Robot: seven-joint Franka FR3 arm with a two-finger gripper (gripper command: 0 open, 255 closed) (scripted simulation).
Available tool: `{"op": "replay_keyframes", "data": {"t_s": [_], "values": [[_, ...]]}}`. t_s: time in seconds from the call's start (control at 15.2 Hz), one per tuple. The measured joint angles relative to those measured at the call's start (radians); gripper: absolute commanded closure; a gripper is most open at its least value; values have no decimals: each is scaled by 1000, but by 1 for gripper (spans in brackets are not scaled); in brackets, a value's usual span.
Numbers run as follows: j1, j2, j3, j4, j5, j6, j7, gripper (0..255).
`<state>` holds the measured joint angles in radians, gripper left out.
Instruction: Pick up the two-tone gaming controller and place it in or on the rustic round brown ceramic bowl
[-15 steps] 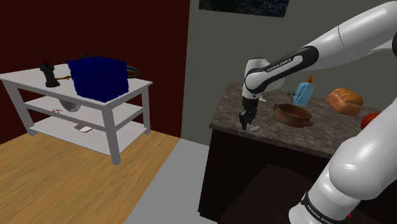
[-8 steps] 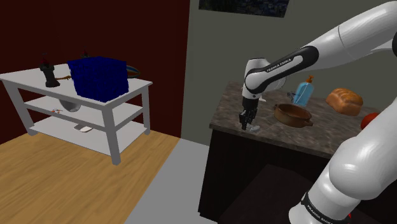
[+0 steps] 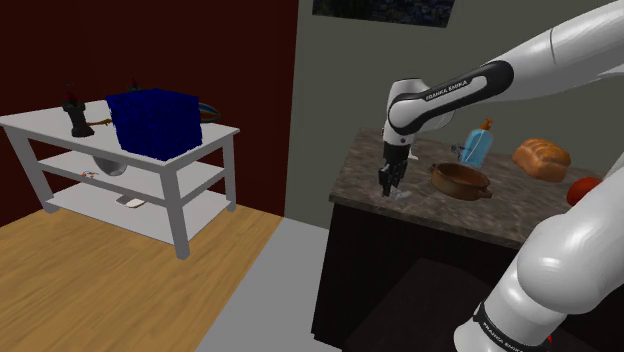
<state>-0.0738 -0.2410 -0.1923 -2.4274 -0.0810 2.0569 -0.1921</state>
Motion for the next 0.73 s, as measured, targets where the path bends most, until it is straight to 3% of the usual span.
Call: {"op": "replay_keyframes", "data": {"t_s": [0.73], "values": [[1, -62, 9, 98, -2, -160, 2, 255]]}}
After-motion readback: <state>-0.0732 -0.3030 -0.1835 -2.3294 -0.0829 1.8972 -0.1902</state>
